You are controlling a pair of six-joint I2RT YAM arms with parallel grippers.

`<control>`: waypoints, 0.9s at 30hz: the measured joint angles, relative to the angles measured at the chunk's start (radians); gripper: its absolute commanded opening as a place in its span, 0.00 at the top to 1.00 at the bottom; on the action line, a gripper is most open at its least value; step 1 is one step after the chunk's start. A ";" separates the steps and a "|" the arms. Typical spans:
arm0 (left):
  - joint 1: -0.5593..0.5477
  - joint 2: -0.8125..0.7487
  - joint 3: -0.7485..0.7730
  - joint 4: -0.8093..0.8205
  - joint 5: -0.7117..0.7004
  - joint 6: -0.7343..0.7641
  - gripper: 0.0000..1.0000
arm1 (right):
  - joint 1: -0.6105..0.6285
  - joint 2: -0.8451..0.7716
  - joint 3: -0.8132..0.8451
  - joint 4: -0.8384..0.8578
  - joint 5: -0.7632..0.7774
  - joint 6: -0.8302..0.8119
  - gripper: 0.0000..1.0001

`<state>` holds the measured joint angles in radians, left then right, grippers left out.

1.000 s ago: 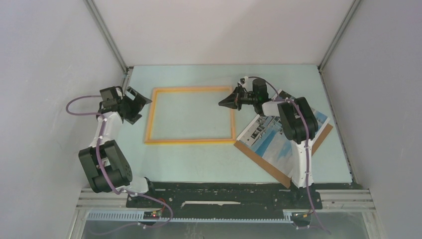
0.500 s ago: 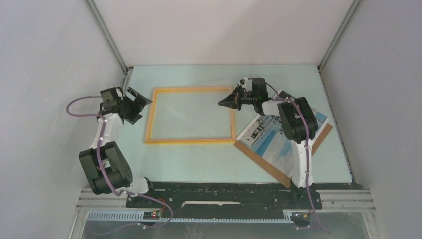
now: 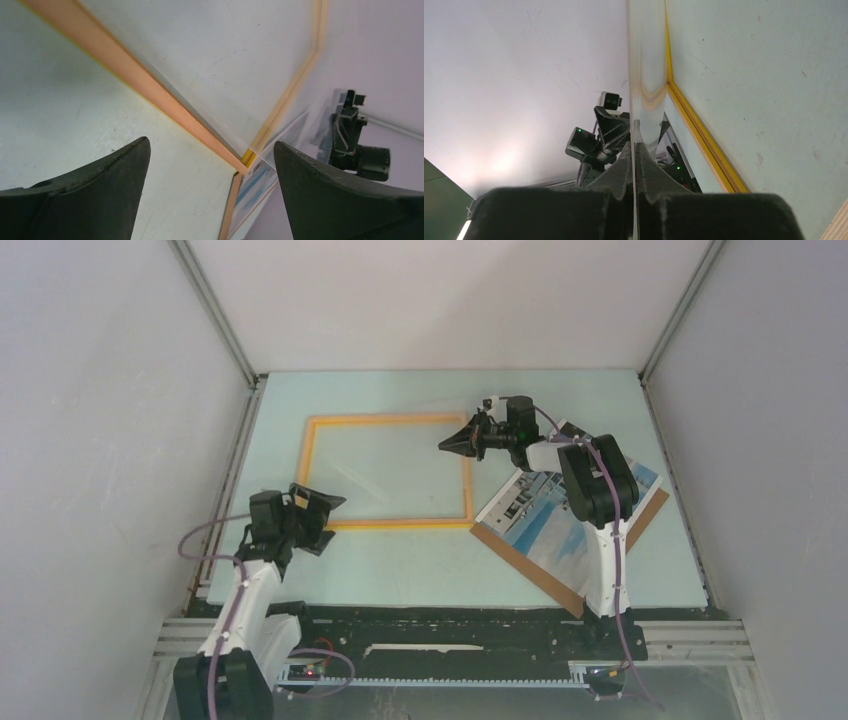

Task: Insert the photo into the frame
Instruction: Adjust the photo frame item on the photo frame.

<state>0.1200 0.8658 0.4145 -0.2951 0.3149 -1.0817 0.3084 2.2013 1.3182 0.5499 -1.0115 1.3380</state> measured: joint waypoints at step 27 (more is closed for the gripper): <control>-0.027 0.129 0.053 0.251 -0.003 -0.166 0.00 | 0.010 0.000 0.000 0.100 -0.011 0.092 1.00</control>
<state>0.0933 0.9951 0.4671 -0.0437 0.3122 -1.2476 0.3187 2.2017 1.3178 0.6495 -1.0229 1.4303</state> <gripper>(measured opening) 0.996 0.008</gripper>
